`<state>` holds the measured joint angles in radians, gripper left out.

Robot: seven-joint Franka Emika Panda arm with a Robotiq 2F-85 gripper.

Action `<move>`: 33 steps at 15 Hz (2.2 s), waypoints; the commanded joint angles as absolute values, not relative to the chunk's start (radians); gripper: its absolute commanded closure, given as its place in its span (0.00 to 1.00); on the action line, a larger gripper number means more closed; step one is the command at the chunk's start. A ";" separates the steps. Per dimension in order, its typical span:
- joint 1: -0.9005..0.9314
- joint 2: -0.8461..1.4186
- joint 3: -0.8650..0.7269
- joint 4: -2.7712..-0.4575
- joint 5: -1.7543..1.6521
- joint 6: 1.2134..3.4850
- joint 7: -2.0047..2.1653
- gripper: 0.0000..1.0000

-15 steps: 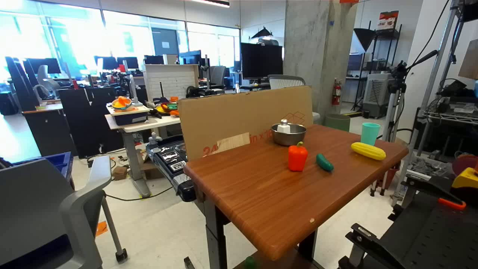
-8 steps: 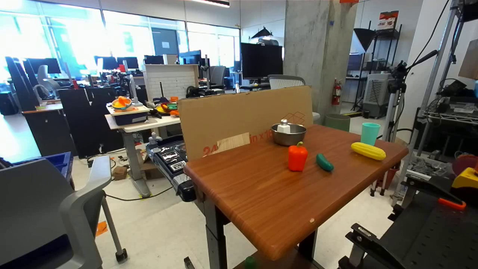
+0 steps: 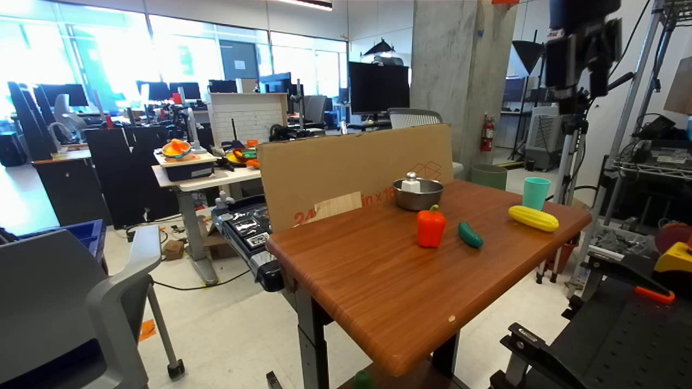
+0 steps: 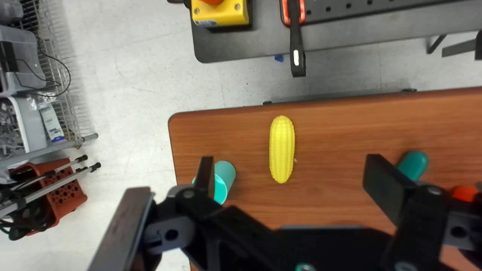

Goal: Pick up the saltcellar from the pot and put it on the table

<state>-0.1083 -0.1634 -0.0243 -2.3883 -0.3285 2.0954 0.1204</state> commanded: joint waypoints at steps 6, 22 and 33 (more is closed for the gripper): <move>-0.086 0.321 -0.036 -2.026 -0.145 2.292 0.146 0.00; -0.034 0.618 -0.018 -1.660 -0.045 2.291 0.097 0.00; -0.018 0.723 -0.019 -1.564 -0.058 2.299 0.086 0.58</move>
<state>-0.0285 0.6968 -0.0138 -1.6079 -0.0727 2.2971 0.1088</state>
